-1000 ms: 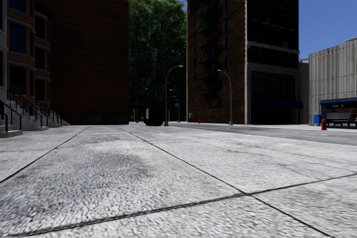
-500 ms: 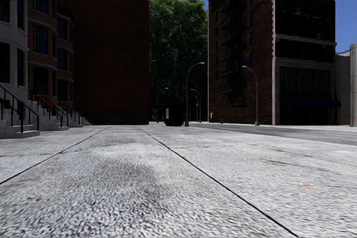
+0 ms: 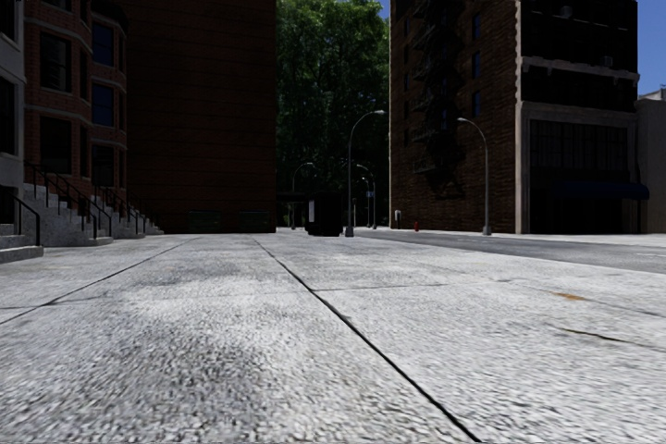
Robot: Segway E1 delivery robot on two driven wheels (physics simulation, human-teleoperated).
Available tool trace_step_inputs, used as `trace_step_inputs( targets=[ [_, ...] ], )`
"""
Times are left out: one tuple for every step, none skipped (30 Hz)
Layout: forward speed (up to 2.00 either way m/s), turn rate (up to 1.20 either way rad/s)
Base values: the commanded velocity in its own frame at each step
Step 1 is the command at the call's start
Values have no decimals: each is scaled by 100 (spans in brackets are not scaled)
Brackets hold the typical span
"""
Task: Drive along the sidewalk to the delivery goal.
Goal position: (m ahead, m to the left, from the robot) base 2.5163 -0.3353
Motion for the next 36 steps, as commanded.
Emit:
trace_step_inputs(
  targets=[
    [200, 0],
    [200, 0],
    [200, 0],
    [200, 0],
    [200, 0],
    [200, 0],
    [200, 0],
    [200, 0],
    [200, 0],
    [200, 0],
    [200, 0],
    [200, 0],
    [200, 0],
    [200, 0],
    [200, 0],
    [200, 0],
    [200, 0],
    [200, 0],
    [200, 0],
    [200, 0],
    [200, 0],
    [200, 0],
    [200, 0],
    [200, 0],
    [174, 0],
    [174, 0],
    [146, 0],
    [136, 0],
    [130, 0],
    [130, 0],
    [128, 0],
    [127, 0],
    [124, 0],
    [118, 0],
    [118, 0],
    [115, 0]
  ],
)
